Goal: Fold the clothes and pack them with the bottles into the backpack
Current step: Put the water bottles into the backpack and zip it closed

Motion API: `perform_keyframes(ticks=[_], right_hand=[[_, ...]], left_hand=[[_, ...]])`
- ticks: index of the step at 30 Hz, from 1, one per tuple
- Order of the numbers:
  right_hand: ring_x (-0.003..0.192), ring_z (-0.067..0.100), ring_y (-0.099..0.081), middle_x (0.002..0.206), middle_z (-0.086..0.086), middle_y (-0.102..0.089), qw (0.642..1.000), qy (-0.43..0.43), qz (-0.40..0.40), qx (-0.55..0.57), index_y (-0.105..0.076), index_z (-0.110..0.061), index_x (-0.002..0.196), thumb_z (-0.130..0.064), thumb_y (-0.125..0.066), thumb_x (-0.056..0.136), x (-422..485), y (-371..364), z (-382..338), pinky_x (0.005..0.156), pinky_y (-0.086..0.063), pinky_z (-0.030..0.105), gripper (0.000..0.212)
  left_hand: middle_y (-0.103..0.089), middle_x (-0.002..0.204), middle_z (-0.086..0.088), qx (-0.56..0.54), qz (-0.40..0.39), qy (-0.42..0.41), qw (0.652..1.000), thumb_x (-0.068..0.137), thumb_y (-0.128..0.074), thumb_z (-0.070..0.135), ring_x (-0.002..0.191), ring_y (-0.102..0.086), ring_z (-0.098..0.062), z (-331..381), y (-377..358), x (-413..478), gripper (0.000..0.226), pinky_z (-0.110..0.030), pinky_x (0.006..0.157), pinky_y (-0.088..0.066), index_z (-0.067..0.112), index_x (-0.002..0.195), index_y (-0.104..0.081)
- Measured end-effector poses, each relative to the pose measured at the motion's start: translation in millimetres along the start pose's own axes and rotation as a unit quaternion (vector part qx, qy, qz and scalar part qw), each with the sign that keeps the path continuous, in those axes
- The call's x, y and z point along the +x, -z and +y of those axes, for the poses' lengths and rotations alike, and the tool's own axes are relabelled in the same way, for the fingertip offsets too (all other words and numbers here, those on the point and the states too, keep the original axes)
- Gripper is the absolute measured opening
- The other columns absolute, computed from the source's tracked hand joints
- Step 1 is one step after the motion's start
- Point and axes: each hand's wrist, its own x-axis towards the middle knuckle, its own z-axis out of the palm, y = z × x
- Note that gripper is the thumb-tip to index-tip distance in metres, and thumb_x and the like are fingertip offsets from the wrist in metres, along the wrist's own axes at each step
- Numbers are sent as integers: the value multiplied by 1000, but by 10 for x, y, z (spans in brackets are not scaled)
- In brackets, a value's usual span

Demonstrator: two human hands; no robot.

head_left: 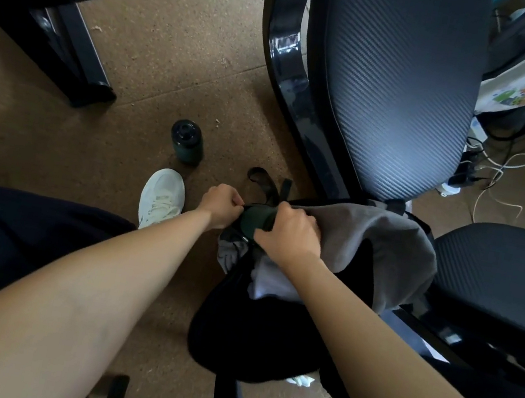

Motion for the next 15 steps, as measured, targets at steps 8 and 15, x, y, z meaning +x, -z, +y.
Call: perform_keyframes(ticks=[8,15], right_hand=[[105,32,-64,126,17,-57,997,4,11,-72,-42,-10,135,-46,-69,92,101,-202,-117,68,-46,33,62],[124,38,-56,146,18,-48,998,42,-1,56,-15,-13,158,-54,-80,78,-10,-86,9,92,-53,43,111]], left_hand=[[-72,105,-5,18,-17,17,1000,96,-68,26,104,-67,-23,-44,5,-33,13,-42,93,-57,19,104,-75],[-72,111,-1,18,-10,-16,1000,98,-64,21,108,-66,-19,10,51,-110,16,-39,96,-55,20,112,-73]])
